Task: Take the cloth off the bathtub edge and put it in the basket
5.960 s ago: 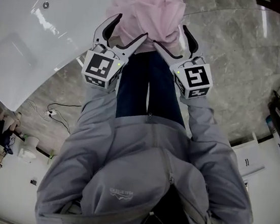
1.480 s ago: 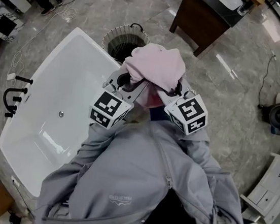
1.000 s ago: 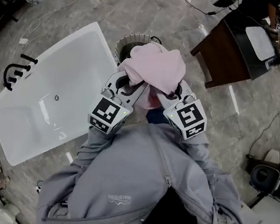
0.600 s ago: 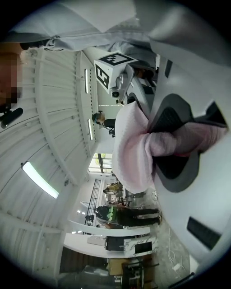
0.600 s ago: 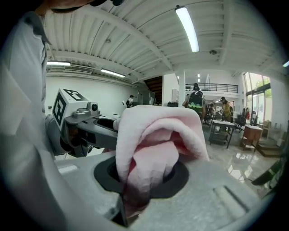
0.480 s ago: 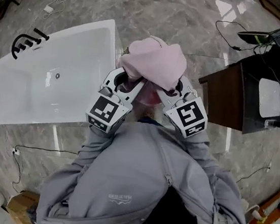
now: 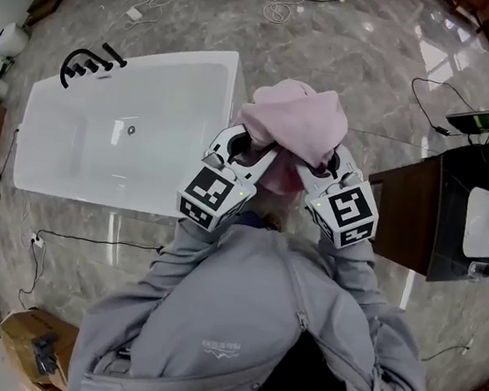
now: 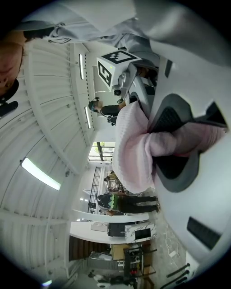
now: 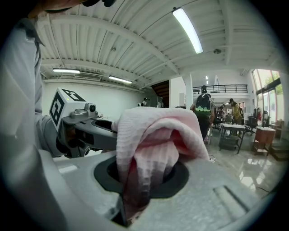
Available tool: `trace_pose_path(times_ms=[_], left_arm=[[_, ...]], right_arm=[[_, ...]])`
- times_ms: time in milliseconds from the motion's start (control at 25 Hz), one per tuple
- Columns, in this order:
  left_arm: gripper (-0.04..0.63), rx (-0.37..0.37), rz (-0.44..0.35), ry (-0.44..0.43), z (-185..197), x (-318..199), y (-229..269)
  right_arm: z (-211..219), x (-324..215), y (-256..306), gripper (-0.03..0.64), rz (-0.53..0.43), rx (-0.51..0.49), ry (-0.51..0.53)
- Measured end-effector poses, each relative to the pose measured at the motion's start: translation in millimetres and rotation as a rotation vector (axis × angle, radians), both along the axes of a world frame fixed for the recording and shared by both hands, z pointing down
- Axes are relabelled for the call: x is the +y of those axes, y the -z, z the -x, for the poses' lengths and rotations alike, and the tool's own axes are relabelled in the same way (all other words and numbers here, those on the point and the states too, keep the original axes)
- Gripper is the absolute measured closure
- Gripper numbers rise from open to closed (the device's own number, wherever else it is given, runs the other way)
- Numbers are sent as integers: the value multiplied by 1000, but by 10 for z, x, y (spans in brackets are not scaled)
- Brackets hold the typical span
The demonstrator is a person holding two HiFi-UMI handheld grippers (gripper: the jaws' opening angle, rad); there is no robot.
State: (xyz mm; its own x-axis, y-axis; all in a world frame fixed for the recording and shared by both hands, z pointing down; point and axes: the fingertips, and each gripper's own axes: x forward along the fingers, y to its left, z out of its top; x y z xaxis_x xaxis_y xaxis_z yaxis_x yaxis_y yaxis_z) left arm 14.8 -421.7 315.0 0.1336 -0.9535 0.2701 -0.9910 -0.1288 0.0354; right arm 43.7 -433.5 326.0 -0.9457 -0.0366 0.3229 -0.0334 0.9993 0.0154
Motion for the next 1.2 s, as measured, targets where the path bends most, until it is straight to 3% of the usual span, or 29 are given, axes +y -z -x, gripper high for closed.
trace_pose_path(times_ms=[640, 1200], left_arm=[[482, 3, 25, -23, 115, -178, -146], [482, 66, 145, -34, 344, -489, -1221]], right_arm=[[117, -168, -128, 523, 30, 16, -31], [354, -449, -1174, 523, 116, 130, -23]])
